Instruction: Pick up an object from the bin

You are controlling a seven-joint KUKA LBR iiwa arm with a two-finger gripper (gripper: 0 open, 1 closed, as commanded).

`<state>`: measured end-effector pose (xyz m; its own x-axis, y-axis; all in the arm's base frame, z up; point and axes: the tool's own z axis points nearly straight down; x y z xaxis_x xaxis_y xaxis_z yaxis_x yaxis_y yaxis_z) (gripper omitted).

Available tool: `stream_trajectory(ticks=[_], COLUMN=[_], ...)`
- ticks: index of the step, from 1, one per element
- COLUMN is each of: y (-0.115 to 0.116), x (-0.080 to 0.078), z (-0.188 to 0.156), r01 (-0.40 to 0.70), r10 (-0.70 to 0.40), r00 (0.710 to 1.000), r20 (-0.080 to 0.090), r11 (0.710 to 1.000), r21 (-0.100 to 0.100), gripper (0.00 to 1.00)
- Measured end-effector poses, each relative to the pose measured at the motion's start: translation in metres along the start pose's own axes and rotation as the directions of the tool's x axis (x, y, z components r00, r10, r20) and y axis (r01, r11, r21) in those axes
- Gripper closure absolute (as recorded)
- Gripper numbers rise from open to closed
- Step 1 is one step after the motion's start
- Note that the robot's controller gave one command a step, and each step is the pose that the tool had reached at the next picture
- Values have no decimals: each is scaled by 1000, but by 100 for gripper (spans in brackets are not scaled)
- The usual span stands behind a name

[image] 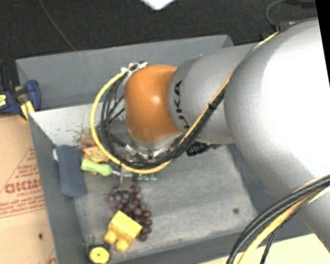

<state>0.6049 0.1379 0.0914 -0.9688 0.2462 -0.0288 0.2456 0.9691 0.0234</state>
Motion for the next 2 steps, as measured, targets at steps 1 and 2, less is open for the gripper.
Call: stream_trajectory(ticks=[1,2], y=[3,-10], x=[-2,-4], z=[-1,9], r01=[-21,-83], r10=[21,83], r00=[1000,997], r20=[3,9], r11=[1000,997], r21=[-1,-10], gripper=[100,100])
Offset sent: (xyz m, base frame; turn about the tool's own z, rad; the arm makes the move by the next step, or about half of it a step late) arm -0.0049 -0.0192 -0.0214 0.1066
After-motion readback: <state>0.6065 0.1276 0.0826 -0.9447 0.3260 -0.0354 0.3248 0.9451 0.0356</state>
